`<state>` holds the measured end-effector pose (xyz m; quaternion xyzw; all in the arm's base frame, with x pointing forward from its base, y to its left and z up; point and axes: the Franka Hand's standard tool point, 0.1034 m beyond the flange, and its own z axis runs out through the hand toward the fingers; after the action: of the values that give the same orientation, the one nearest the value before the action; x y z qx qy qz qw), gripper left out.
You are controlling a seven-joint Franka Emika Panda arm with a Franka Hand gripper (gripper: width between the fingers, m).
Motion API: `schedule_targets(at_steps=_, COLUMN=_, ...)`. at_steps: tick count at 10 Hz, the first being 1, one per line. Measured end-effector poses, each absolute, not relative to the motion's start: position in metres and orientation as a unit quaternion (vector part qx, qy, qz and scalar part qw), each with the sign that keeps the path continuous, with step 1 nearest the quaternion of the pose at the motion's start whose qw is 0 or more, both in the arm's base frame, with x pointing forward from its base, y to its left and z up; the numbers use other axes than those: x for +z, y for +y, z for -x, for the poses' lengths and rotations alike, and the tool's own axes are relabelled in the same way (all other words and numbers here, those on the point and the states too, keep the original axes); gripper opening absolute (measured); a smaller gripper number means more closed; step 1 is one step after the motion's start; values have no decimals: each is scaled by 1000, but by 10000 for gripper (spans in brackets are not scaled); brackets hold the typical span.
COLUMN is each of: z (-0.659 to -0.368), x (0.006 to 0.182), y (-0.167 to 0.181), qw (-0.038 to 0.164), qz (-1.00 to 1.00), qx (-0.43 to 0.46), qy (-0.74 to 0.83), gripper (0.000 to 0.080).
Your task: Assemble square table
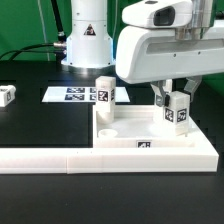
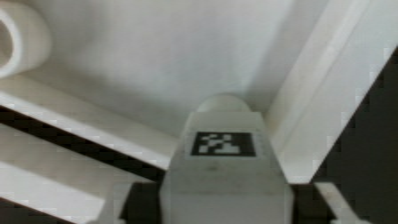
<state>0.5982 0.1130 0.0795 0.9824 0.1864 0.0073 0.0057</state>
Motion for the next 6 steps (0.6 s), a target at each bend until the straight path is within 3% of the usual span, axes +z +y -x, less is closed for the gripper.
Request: schedule_targets(at_steps=6, z=-596, x=78, y=115, qw=-2, qz=-999, qx=6, qy=-39, gripper=290)
